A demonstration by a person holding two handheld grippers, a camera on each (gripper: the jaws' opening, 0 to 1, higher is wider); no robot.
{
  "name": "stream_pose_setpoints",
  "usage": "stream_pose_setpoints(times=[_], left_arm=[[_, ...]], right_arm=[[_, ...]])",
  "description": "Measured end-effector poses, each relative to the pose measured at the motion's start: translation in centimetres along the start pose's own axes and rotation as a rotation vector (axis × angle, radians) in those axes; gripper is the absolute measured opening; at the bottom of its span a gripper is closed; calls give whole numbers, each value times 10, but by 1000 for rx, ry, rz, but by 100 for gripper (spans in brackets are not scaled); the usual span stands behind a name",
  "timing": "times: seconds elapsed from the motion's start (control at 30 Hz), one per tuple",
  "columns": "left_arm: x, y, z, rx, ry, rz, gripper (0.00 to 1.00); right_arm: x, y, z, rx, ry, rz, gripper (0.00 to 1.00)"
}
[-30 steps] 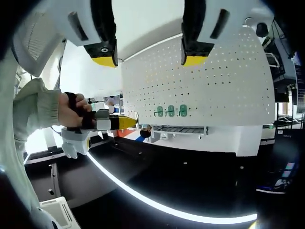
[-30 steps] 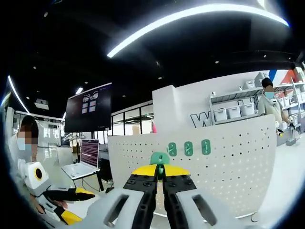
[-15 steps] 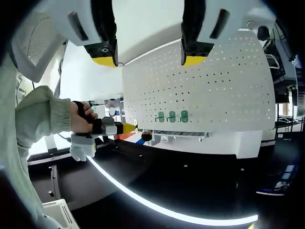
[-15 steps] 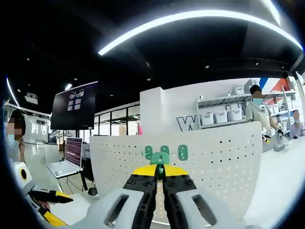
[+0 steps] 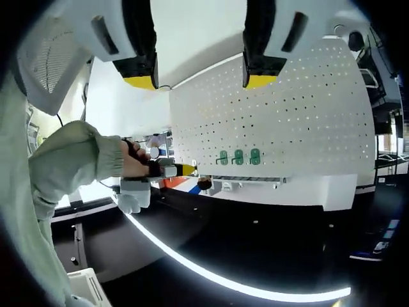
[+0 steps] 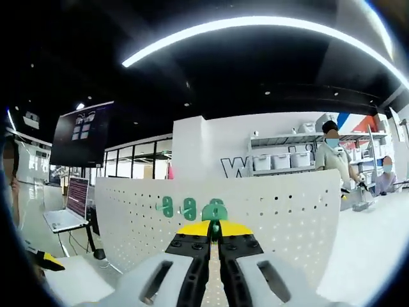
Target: Insert the hook assembly into the mounting plate slot until the hook locks in place.
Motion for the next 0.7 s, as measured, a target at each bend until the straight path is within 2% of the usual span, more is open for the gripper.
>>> stream_pose_setpoints(times=[0.5, 0.7], left_arm=[[-1, 4, -1, 27, 10, -12, 55], [-2, 6, -3, 44, 6, -18, 54]], right_arm=[[-35, 2, 20, 53, 45, -14, 1], [-46, 7, 29, 79, 81, -54, 1]])
Point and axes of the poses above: the point that each gripper's makers call its tool centre point, and the gripper's own axes: x roughly backward along the fingers, z roughly to its right, y roughly out of its underside, the point moved 6 cm from there along x, roughly backward along the fingers, and after that the axes turned 6 degrees about -y, right-handed, at the moved point
